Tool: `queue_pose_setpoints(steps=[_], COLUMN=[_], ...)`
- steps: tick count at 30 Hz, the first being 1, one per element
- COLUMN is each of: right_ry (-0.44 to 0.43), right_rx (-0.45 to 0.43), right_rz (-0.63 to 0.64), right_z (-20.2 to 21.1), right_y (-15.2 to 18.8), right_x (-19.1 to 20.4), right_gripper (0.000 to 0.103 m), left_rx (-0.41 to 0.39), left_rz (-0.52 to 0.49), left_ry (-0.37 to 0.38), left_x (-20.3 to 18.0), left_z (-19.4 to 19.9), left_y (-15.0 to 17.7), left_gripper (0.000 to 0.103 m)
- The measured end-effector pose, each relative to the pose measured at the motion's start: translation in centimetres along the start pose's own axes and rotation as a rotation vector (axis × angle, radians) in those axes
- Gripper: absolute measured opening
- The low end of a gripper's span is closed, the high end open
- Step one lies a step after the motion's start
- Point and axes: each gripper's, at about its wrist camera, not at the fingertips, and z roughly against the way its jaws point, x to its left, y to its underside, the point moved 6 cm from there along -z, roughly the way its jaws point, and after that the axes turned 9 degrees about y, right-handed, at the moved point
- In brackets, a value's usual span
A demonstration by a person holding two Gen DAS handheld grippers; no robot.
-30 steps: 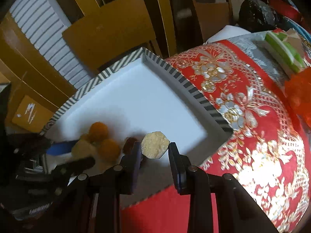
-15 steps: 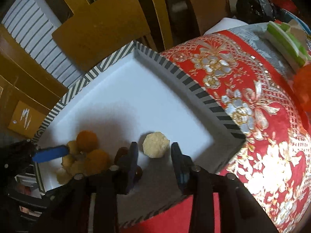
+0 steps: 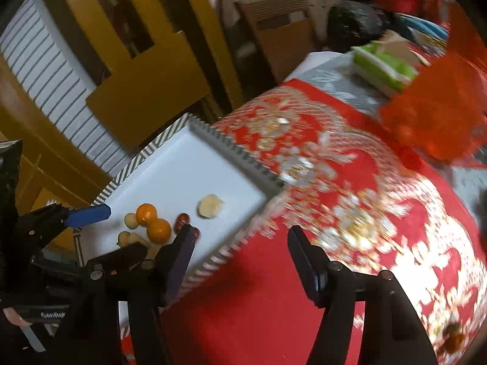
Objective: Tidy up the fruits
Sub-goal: 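Move both grippers back over the brown fruit and mandarin on the tablecloth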
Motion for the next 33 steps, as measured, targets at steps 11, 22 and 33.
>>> queue_pose_setpoints(steps=[11,22,33], right_ry=[0.105,0.212,0.288], right_rx=[0.012,0.038,0.035], right_rz=[-0.168,-0.348,-0.485], right_z=[4.7,8.8,9.6], right_y=[6.2,13.5,18.2], right_x=[-9.5,-19.1,-26.5], right_gripper=[0.070,0.071,0.072], left_rx=[0.029,0.098,0.153], left_rz=[-0.142,-0.297,-0.390], left_ry=[0.100,0.182,0.230], left_x=[-10.8,-21.7,-28.5], left_z=[-1.8,-5.4,-8.6], left_y=[-0.4,0.6,0.5], left_gripper=[0.080,0.080,0.080])
